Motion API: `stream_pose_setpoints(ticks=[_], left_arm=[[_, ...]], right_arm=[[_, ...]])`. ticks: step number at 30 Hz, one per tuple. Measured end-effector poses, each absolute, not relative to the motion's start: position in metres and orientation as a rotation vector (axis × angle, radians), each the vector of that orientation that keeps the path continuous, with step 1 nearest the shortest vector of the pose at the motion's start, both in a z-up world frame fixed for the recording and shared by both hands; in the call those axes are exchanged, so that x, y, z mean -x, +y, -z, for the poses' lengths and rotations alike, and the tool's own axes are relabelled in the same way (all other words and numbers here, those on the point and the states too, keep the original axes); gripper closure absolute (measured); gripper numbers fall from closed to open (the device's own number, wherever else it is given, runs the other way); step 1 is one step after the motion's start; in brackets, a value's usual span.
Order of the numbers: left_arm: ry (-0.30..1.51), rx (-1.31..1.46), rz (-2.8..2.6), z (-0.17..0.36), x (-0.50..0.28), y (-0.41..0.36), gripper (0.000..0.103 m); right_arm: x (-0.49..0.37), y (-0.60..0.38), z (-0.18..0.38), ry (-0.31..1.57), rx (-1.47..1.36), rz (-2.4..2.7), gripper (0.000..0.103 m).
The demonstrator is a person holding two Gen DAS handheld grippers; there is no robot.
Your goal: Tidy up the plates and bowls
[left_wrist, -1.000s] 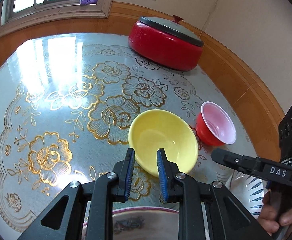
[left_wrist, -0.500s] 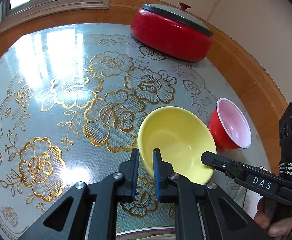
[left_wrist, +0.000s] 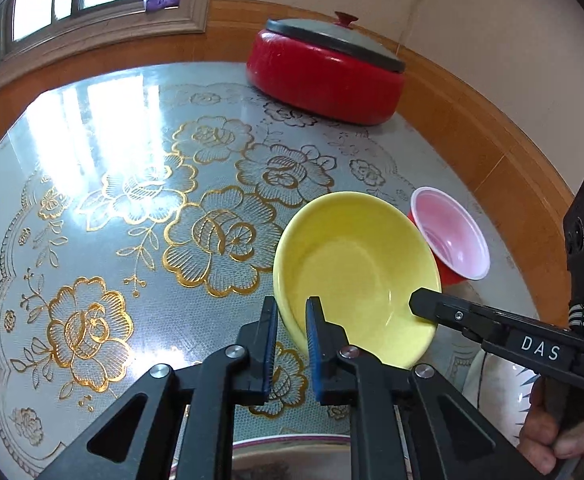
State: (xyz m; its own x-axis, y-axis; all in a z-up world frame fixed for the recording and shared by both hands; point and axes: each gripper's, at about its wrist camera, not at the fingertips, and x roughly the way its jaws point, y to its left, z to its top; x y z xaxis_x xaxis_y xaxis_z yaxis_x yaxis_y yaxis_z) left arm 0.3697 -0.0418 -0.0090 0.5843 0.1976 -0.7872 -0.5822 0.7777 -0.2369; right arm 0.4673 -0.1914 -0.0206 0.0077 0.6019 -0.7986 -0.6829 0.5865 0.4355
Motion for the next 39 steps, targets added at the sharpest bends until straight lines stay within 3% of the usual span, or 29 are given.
stream_pose_setpoints(ticks=[19,39], left_arm=[[0.726,0.404,-0.343,-0.035,-0.349,-0.127,0.089],[0.809,0.312,-0.121,-0.025,-0.379,-0.216,0.088]], right_arm=[[-0.444,-0.295,-0.023,1.077,-0.006,-0.991,0.093],[-0.435,-0.410,-0.016,1.072,-0.072,-0.794,0.093]])
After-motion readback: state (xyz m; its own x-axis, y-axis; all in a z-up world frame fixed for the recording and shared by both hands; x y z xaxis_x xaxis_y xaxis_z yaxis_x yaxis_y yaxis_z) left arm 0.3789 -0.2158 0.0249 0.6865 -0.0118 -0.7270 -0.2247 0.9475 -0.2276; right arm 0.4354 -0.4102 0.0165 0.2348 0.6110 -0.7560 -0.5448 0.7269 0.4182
